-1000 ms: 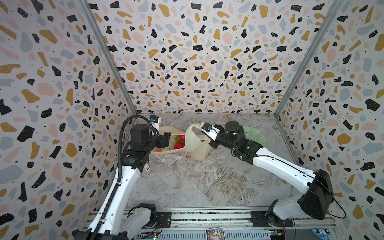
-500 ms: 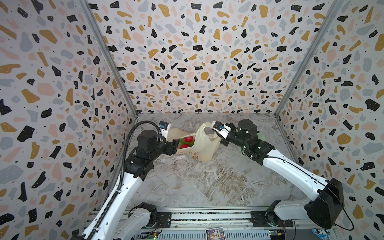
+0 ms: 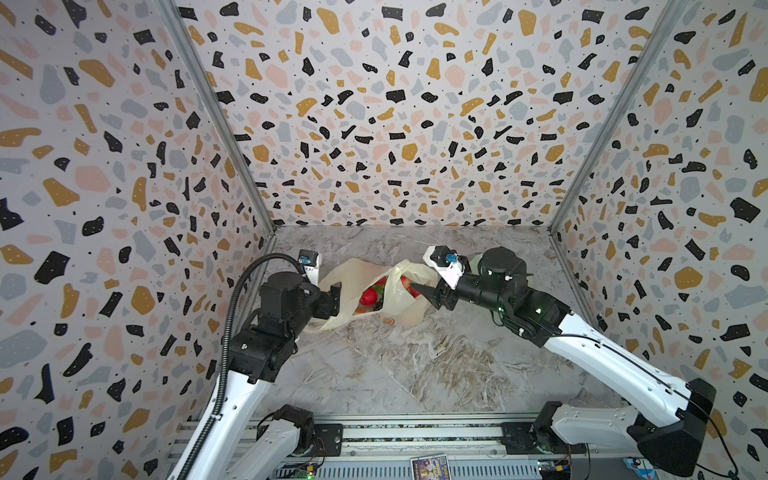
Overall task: Take fruits out of the plastic bag
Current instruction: Adjust the plastic bag at the center of the board.
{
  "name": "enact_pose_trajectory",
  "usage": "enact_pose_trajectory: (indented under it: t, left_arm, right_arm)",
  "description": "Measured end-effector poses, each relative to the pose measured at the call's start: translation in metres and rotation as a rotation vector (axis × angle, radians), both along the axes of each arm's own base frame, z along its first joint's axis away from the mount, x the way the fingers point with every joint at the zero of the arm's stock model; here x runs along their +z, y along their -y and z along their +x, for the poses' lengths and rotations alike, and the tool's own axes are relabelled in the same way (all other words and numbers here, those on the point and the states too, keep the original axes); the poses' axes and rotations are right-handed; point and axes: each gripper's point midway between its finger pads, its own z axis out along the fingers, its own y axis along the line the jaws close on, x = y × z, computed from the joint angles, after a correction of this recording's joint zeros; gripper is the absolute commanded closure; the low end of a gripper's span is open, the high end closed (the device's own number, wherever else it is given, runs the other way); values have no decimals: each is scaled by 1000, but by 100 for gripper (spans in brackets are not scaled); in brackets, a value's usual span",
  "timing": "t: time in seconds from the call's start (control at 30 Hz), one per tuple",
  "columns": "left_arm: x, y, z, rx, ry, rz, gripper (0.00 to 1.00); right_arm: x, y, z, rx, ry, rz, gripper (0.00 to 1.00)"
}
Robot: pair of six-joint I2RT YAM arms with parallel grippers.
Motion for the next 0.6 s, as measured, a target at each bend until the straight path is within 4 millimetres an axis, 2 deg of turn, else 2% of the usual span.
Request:
enact_pose_trajectory:
  t: [0.13,0.27,0.37,0.47,0.6]
  left_arm:
    - [5,-6,-13,-17,18,63,16]
    - [4,-8,-27,-84,31,173,14]
    - [5,-7,-39,-162,70,283,12]
    - [1,-3,-54,-270,106,393,9]
    - [-12,12,-69,-442,125,492,9]
  right_arm:
    - [3,-13,-29,-32,-150,89,27]
    - [-10,-28,-42,-97,-291,161,30]
    - [-31,-40,-43,-145,-389,192,29]
    - [-50,-44,-34,-213,-455,210,29]
    - [-59,-46,-20,-280,-492,240,29]
